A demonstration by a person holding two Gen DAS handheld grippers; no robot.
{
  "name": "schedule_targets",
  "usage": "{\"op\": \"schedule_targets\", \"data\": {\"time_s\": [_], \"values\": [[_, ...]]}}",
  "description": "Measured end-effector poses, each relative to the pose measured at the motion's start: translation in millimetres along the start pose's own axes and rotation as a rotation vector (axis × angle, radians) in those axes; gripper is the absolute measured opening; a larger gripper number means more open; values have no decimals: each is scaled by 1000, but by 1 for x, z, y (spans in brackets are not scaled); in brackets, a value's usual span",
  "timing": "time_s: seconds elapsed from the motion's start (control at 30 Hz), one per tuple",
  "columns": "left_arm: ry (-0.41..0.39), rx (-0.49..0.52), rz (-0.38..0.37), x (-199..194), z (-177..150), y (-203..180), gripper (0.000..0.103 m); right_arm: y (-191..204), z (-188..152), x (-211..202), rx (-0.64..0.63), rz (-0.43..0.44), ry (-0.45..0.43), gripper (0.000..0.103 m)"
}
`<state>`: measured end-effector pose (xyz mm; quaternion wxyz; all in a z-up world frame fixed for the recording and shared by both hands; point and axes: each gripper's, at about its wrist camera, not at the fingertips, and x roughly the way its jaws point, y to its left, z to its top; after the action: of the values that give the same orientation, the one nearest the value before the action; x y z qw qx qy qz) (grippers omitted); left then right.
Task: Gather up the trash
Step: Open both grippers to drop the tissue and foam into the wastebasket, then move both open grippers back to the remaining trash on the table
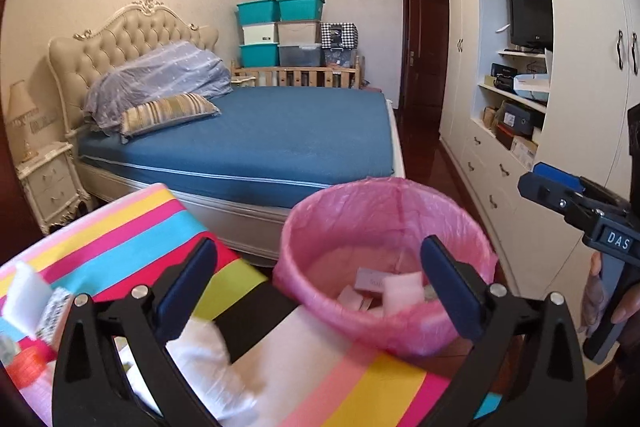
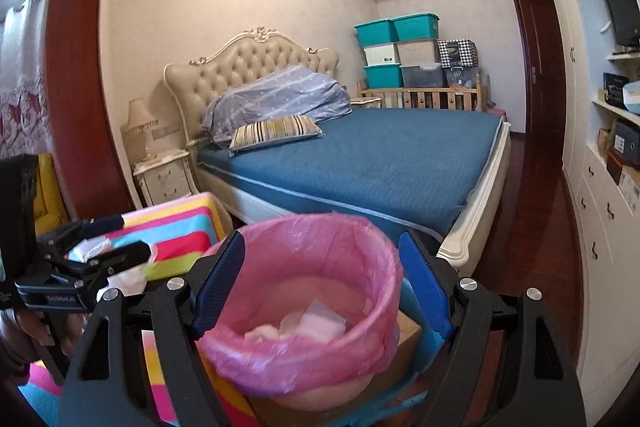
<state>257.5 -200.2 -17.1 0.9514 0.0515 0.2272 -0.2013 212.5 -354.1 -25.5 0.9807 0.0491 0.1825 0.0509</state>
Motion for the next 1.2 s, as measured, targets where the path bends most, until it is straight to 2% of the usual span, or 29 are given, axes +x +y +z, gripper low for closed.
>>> {"op": "schedule_targets", "data": {"time_s": [0.2, 0.37, 0.53, 0.9, 1.07, 1.2], "values": [[12, 5, 31, -33, -19, 1, 98, 33, -20, -17, -37, -26, 42, 76], [26, 29, 55, -60, -41, 1, 98, 58, -40, -26, -1, 11, 79, 76], [27, 33, 68, -93, -66, 7, 98, 95, -58, -29, -31, 63, 117, 76], [46, -68, 235, -169, -115, 76, 98, 167, -84, -32, -116, 172, 193, 76], [78, -110, 316, -190, -131, 105, 98, 195, -85, -30, -150, 220, 209, 76], [108, -149, 341, -199, -141, 130, 98, 222, -88, -31, -188, 264, 213, 76]]}}
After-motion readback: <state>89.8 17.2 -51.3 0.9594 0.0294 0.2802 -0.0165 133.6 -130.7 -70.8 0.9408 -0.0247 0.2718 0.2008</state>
